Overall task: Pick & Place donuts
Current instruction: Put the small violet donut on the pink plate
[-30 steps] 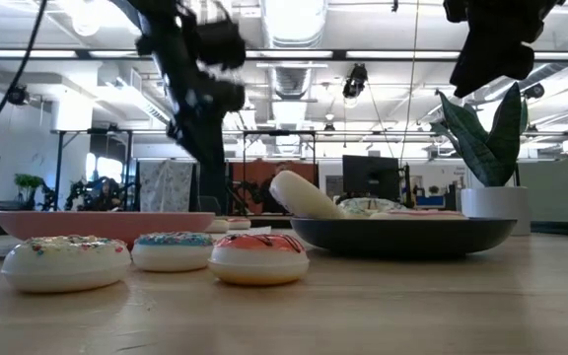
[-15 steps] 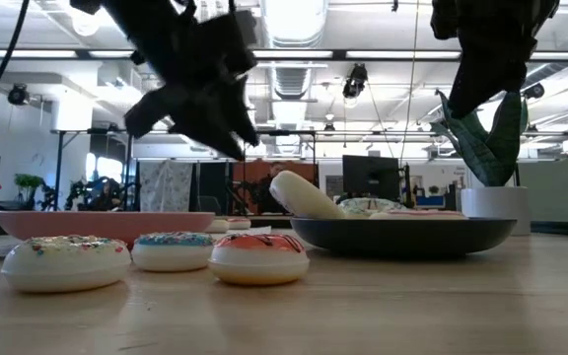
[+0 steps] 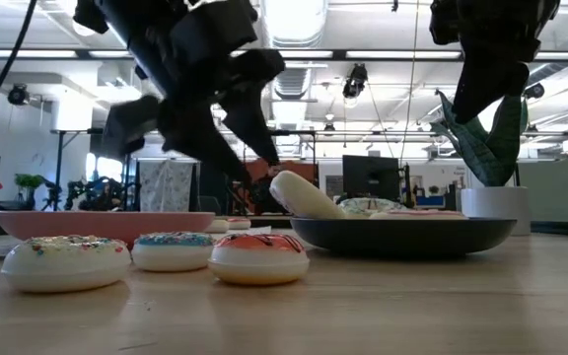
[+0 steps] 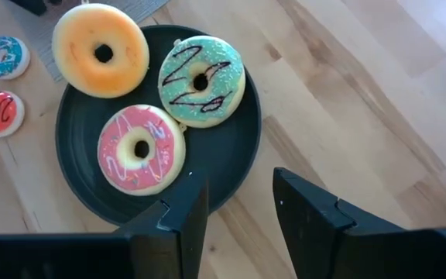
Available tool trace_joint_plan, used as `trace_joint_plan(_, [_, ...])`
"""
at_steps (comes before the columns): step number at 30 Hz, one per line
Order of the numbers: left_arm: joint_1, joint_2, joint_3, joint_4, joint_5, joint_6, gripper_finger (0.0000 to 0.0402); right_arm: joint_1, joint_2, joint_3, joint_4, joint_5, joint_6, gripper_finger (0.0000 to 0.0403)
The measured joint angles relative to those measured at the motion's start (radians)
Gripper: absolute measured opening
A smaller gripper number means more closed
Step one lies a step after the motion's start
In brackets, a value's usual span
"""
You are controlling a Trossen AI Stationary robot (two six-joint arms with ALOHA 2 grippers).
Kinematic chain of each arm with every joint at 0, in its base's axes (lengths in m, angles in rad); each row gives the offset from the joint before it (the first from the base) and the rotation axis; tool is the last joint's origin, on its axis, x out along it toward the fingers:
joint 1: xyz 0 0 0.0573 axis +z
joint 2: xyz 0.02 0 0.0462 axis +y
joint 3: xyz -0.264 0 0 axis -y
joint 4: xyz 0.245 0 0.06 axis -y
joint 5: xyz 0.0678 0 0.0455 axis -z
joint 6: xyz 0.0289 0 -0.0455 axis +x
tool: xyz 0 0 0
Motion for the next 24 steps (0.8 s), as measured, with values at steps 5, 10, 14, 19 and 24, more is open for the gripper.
trace_joint_plan(5, [-0.009, 0.025, 0.016, 0.024, -0.125, 0.034, 0.0152, 0.0, 0.0, 0.009, 0.001, 0.0, 0.022, 0.0139])
trace_joint_plan(10, [-0.009, 0.027, 0.039, 0.04, -0.102, 0.004, 0.0152, 0.0, 0.0, 0.011, 0.002, 0.0, 0.023, 0.0139])
trace_joint_plan(14, [-0.015, 0.025, 0.039, 0.05, -0.07, -0.01, 0.0152, 0.0, 0.0, 0.011, 0.002, 0.0, 0.025, 0.0139])
trace_joint_plan(19, [-0.014, 0.045, 0.031, 0.052, -0.072, 0.006, 0.0152, 0.0, 0.0, 0.011, 0.004, 0.0, 0.025, 0.0139])
trace_joint_plan(24, [-0.014, 0.079, 0.029, 0.064, -0.072, 0.024, 0.0152, 0.0, -0.001, 0.011, 0.004, 0.0, 0.025, 0.0139])
